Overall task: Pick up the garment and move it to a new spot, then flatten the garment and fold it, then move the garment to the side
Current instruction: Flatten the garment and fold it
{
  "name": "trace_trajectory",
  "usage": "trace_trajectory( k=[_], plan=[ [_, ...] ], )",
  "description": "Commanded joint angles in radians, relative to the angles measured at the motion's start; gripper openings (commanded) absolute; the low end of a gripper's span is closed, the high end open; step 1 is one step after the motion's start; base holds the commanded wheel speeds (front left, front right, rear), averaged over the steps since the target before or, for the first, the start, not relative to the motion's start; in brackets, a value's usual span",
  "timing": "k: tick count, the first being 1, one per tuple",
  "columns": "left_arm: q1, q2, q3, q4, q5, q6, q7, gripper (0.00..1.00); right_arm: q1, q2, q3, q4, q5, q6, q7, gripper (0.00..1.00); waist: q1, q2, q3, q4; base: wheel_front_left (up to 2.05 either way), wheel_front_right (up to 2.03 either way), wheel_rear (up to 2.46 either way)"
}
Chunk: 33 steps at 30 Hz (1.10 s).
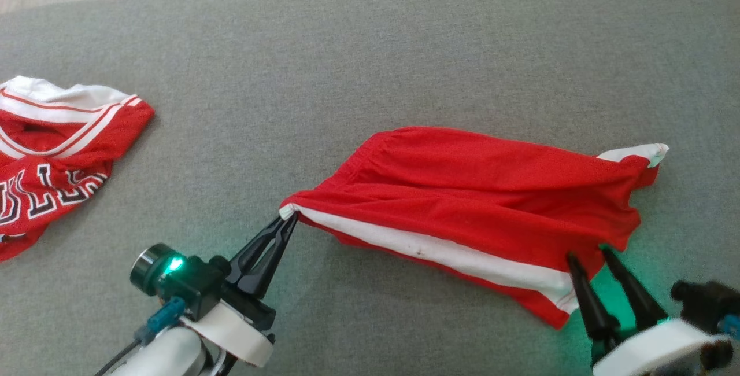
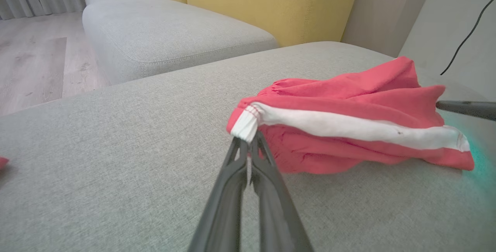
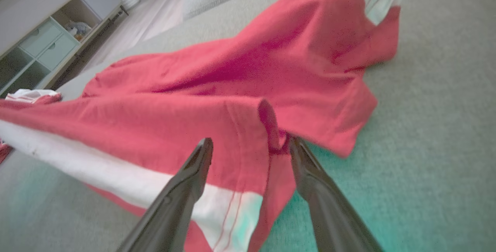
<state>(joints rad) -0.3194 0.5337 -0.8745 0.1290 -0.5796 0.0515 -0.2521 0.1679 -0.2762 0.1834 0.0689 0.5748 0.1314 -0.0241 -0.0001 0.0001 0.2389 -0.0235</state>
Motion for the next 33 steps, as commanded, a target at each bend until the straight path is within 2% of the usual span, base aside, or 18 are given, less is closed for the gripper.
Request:
trace_trajectory(
  k=[1,11,21,22,23,24,25,33],
  plan=[
    [-0.011,0.020,0.051,-0.017,0.010,-0.005,-0.010,0.00,0.027,-0.042,0.018,-0.041,-0.011,-0.001,0.008,1.00,0.0001,-0.0001,0.002,-0.002,0.00,0.00,0.00],
    [0.004,0.016,0.080,-0.017,0.024,-0.015,-0.010,0.00,0.094,-0.054,0.035,-0.112,-0.026,-0.001,0.117,1.00,0.0001,-0.0001,0.008,-0.015,0.00,0.00,0.00],
    [0.000,-0.001,0.090,-0.005,0.040,-0.036,-0.010,0.00,0.082,-0.061,0.061,-0.091,0.024,-0.001,0.149,1.00,0.0001,-0.0001,0.016,0.003,0.00,0.00,0.00],
    [0.000,-0.002,0.091,-0.004,0.041,-0.037,-0.010,0.00,0.082,-0.064,0.063,-0.085,0.031,-0.001,0.154,0.94,0.0001,-0.0001,0.017,0.005,0.00,0.00,0.00],
    [0.000,-0.002,0.093,-0.004,0.042,-0.038,-0.010,0.00,0.080,-0.067,0.064,-0.081,0.035,-0.001,0.155,0.60,0.0001,-0.0001,0.018,0.006,0.00,0.00,0.00],
    [0.000,-0.002,0.094,-0.003,0.043,-0.038,-0.010,0.00,0.078,-0.070,0.065,-0.077,0.038,-0.001,0.154,0.39,0.0001,-0.0001,0.019,0.008,0.00,0.00,0.00],
    [0.001,-0.002,0.096,-0.003,0.044,-0.039,-0.010,0.00,0.076,-0.072,0.068,-0.074,0.041,-0.001,0.153,0.00,0.0001,-0.0001,0.020,0.009,0.00,0.00,0.00],
    [0.001,-0.004,0.114,-0.004,0.046,-0.045,-0.010,0.00,0.054,-0.115,0.084,-0.085,0.065,-0.001,0.118,0.00,0.0001,-0.0001,0.021,0.011,0.00,0.00,0.00]
  ],
)
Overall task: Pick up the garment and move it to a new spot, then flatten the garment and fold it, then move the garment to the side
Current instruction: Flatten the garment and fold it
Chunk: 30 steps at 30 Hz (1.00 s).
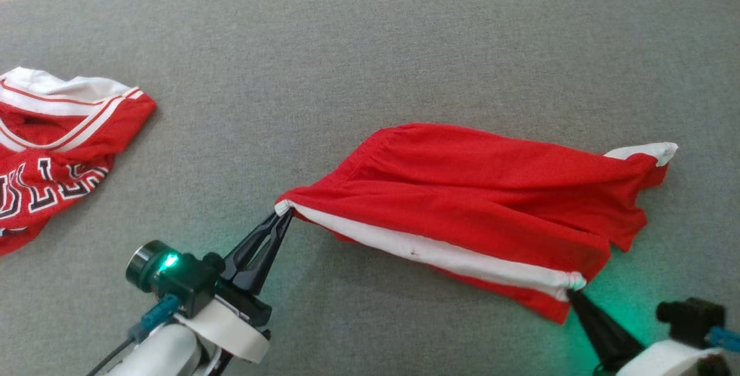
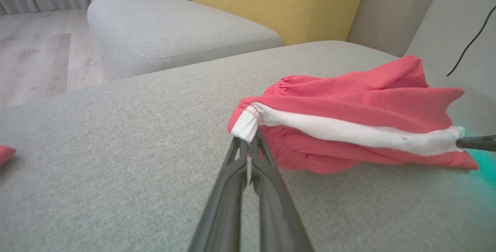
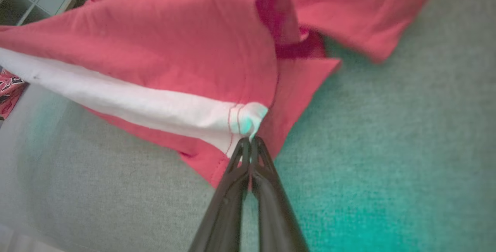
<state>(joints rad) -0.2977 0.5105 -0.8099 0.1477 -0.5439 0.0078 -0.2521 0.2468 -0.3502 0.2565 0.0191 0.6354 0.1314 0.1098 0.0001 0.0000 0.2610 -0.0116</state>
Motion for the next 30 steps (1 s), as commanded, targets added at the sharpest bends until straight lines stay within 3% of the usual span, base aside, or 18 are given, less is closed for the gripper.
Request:
trace_trajectory(
  k=[1,8,15,19,22,26,30],
  plan=[
    [-0.021,0.021,0.053,-0.026,0.012,-0.003,-0.010,0.00,-0.026,-0.050,0.006,-0.044,0.008,-0.001,-0.025,0.00,-0.0001,0.0000,-0.002,-0.002,0.00,0.00,0.00],
    [-0.047,0.043,0.096,-0.110,0.004,-0.023,-0.010,0.00,-0.044,-0.136,-0.092,-0.180,0.037,-0.001,-0.090,0.00,-0.0001,0.0000,-0.010,-0.018,0.00,0.00,0.00],
    [-0.197,0.096,0.127,-0.212,0.000,-0.084,0.047,0.00,-0.176,-0.208,-0.226,-0.315,0.040,-0.001,-0.094,0.00,-0.0001,0.0000,0.023,-0.034,0.00,0.00,0.00],
    [-0.398,0.113,0.132,-0.242,0.003,-0.121,0.119,0.00,-0.365,-0.239,-0.294,-0.339,0.024,-0.001,-0.063,0.00,-0.0001,0.0000,0.079,-0.042,0.00,0.00,0.00],
    [-0.576,0.095,0.128,-0.230,-0.018,-0.133,0.160,0.00,-0.551,-0.260,-0.311,-0.318,-0.018,-0.001,-0.043,0.00,-0.0001,0.0000,0.138,-0.045,0.00,0.00,0.00],
    [-0.825,0.068,0.105,-0.149,-0.045,-0.138,0.183,0.00,-0.853,-0.242,-0.300,-0.224,-0.115,-0.001,-0.017,0.00,-0.0001,0.0000,0.219,-0.057,0.00,0.00,0.00],
    [-1.044,0.046,0.062,-0.033,-0.046,-0.138,0.138,0.00,-1.122,-0.221,-0.273,-0.108,-0.207,-0.001,-0.016,0.00,-0.0001,0.0000,0.273,-0.063,0.00,0.00,0.00]
  ],
)
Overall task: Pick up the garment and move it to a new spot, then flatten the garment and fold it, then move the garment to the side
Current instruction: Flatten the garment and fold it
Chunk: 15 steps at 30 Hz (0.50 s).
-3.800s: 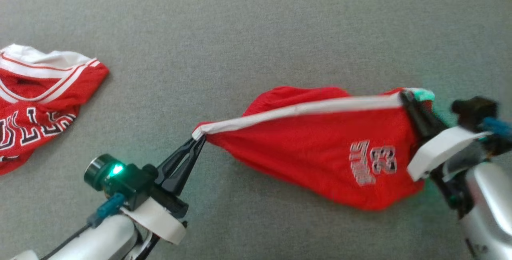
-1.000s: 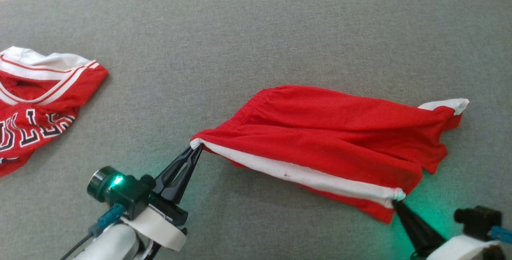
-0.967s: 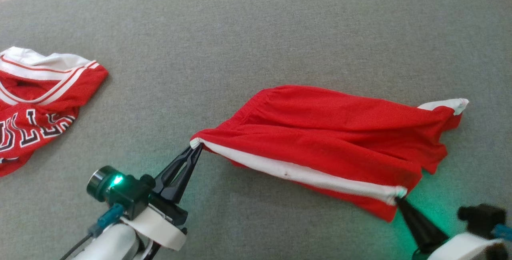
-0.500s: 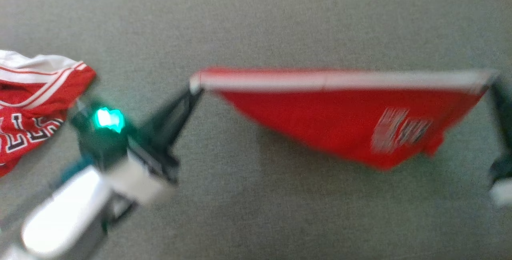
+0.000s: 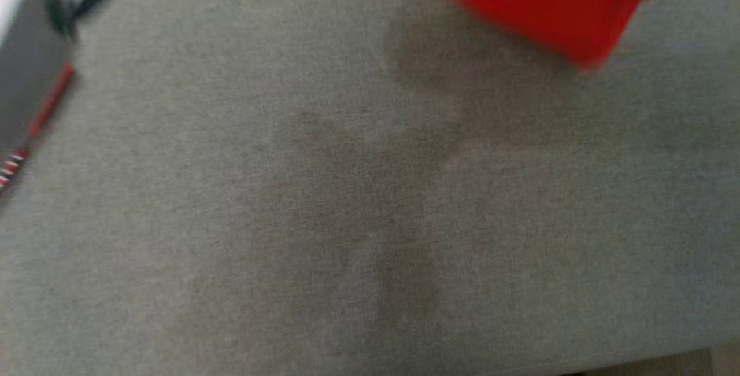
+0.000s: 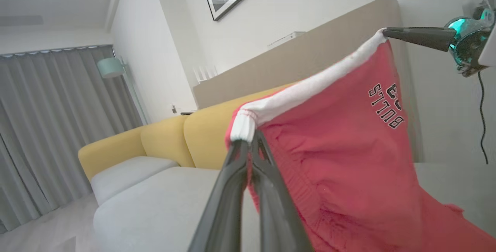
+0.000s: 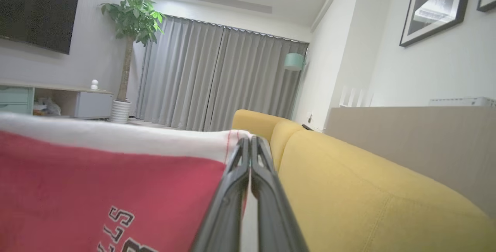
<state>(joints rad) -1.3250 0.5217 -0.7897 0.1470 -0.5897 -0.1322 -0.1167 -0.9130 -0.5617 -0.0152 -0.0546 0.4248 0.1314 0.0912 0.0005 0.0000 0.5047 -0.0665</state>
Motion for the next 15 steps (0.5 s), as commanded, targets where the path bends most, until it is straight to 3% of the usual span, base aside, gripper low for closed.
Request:
trace_trajectory(
  k=[1,8,15],
  plan=[
    [-0.056,0.028,0.032,0.000,0.001,0.002,-0.017,0.00,-0.012,-0.009,0.002,-0.009,-0.017,-0.001,-0.003,0.00,-0.0005,0.0000,0.035,-0.008,0.00,0.00,0.00],
    [-0.137,0.025,-0.025,0.140,-0.003,0.002,-0.128,0.00,-0.148,-0.005,0.000,0.086,-0.080,-0.001,-0.071,0.00,-0.0005,0.0000,0.013,-0.013,0.00,0.00,0.00],
    [0.023,0.107,-0.060,0.068,0.014,0.005,-0.144,0.00,0.040,0.024,-0.057,0.017,-0.079,-0.001,-0.111,0.00,-0.0005,0.0000,-0.035,-0.011,0.00,0.00,0.00]
  ],
)
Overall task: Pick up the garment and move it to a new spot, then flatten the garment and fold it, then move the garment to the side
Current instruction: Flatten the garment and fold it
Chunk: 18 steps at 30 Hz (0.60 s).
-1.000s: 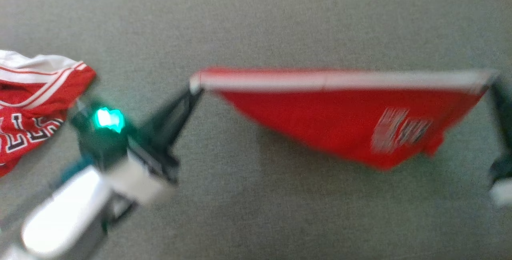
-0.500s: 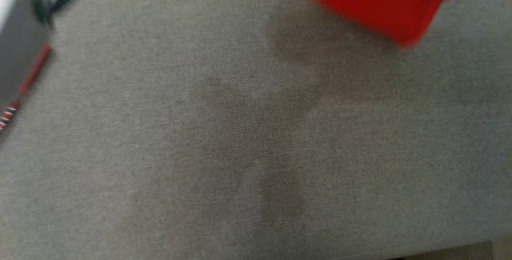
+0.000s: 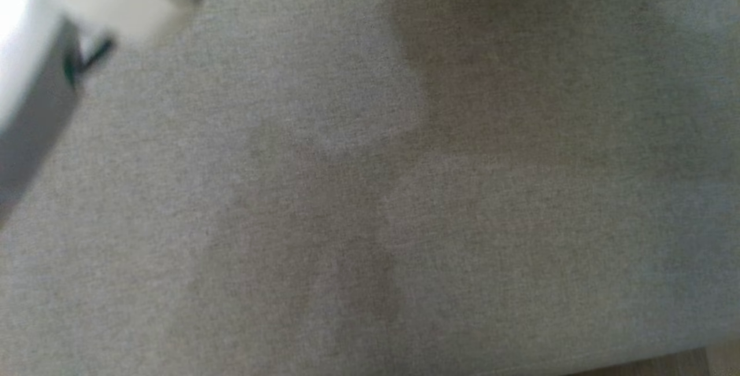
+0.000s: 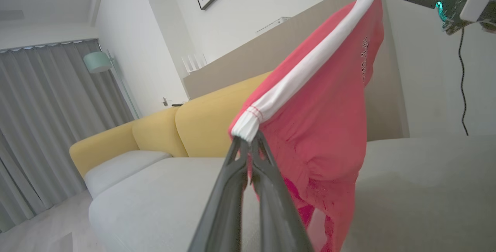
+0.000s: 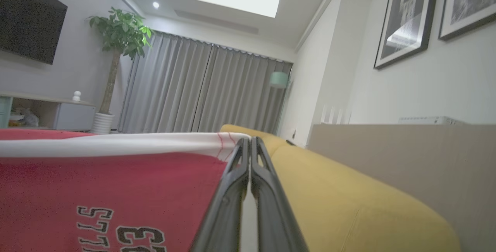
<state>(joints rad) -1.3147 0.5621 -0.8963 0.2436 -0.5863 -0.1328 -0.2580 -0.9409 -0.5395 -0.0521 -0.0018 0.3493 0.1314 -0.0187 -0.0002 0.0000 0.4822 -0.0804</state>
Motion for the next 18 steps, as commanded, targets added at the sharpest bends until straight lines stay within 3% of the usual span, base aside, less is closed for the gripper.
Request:
trace_trajectory(
  k=[1,6,11,13,18],
  plan=[
    [0.053,0.081,0.053,-0.057,0.018,0.015,-0.003,0.00,0.117,0.013,-0.029,-0.058,-0.004,-0.001,0.000,0.00,0.0002,0.0000,-0.020,0.004,0.00,0.00,0.00],
    [0.410,0.138,0.044,-0.262,0.038,0.101,-0.004,0.00,0.492,0.127,-0.117,-0.230,-0.015,-0.001,0.009,0.00,0.0002,0.0000,-0.083,0.021,0.00,0.00,0.00],
    [0.691,0.137,0.001,-0.370,0.036,0.168,-0.004,0.00,0.793,0.258,-0.196,-0.347,-0.030,-0.001,-0.004,0.00,0.0002,0.0000,-0.120,0.031,0.00,0.00,0.00],
    [0.783,0.129,-0.009,-0.397,0.030,0.189,-0.004,0.00,0.883,0.302,-0.199,-0.381,-0.022,-0.001,-0.010,0.00,0.0002,0.0000,-0.130,0.024,0.00,0.00,0.00],
    [0.914,0.107,-0.024,-0.434,0.016,0.209,-0.004,0.00,0.989,0.331,-0.193,-0.393,-0.014,-0.001,-0.028,0.00,0.0002,0.0000,-0.145,0.014,0.00,0.00,0.00]
  ],
)
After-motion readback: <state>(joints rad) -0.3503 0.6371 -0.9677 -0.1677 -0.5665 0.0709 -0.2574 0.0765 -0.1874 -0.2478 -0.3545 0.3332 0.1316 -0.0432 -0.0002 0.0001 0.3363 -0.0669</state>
